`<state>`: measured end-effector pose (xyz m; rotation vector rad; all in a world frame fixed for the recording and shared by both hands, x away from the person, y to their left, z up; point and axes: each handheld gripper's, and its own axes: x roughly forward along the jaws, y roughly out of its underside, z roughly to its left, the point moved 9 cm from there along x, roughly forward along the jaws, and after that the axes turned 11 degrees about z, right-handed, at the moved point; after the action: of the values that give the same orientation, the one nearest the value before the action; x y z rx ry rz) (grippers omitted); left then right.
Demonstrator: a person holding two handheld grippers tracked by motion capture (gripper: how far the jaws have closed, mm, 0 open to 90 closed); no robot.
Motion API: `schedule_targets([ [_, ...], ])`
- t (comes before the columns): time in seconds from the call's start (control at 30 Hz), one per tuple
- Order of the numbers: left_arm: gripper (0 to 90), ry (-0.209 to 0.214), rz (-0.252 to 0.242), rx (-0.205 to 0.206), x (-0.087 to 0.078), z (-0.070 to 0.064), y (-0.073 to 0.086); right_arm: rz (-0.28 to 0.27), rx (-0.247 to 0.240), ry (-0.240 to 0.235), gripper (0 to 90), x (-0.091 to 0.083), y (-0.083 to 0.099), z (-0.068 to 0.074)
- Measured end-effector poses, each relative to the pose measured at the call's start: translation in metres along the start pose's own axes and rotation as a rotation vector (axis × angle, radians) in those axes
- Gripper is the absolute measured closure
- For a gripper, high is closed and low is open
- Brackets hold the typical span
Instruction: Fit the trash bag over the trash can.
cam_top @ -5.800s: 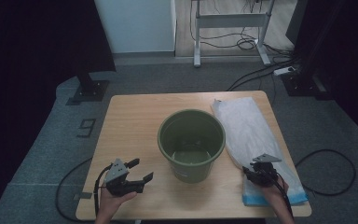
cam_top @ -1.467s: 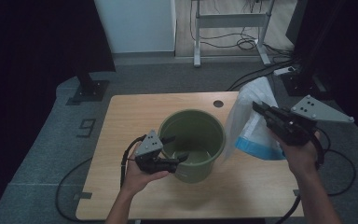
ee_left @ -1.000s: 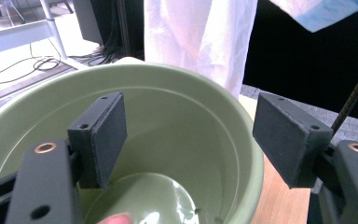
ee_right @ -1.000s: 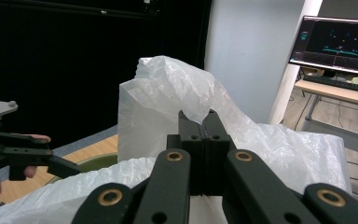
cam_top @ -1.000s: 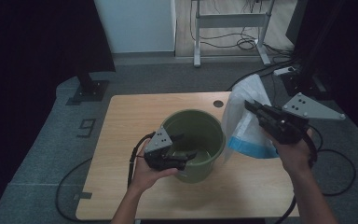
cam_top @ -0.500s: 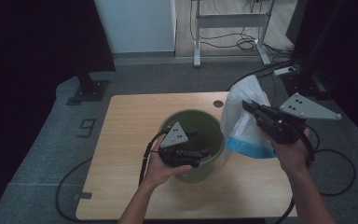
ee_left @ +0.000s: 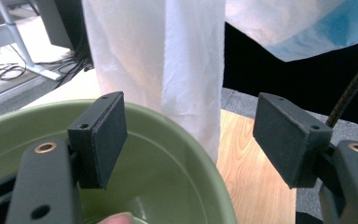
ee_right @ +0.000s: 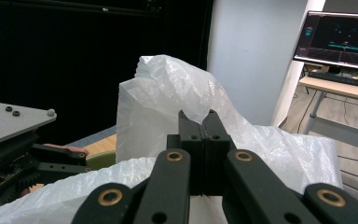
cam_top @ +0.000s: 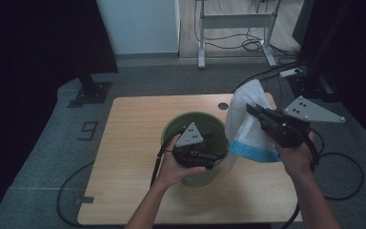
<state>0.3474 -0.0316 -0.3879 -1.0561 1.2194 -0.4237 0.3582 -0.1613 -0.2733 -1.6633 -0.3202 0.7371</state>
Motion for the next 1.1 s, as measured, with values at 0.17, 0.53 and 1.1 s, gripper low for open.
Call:
schedule_targets([
  [0.17, 25.6, 0.004, 0.002, 0.007, 0.007, -0.002, -0.007, -0.002, 0.0, -0.002, 88.8, 0.001, 0.0, 0.001],
  [0.53, 27.1, -0.001, 0.026, 0.028, 0.016, -0.008, -0.018, -0.009, 0.0, -0.007, 88.8, -0.002, 0.0, 0.002],
  [1.1, 46.2, -0.004, 0.079, -0.008, 0.023, -0.009, -0.03, -0.017, 0.001, -0.013, 88.8, -0.007, -0.001, 0.003],
])
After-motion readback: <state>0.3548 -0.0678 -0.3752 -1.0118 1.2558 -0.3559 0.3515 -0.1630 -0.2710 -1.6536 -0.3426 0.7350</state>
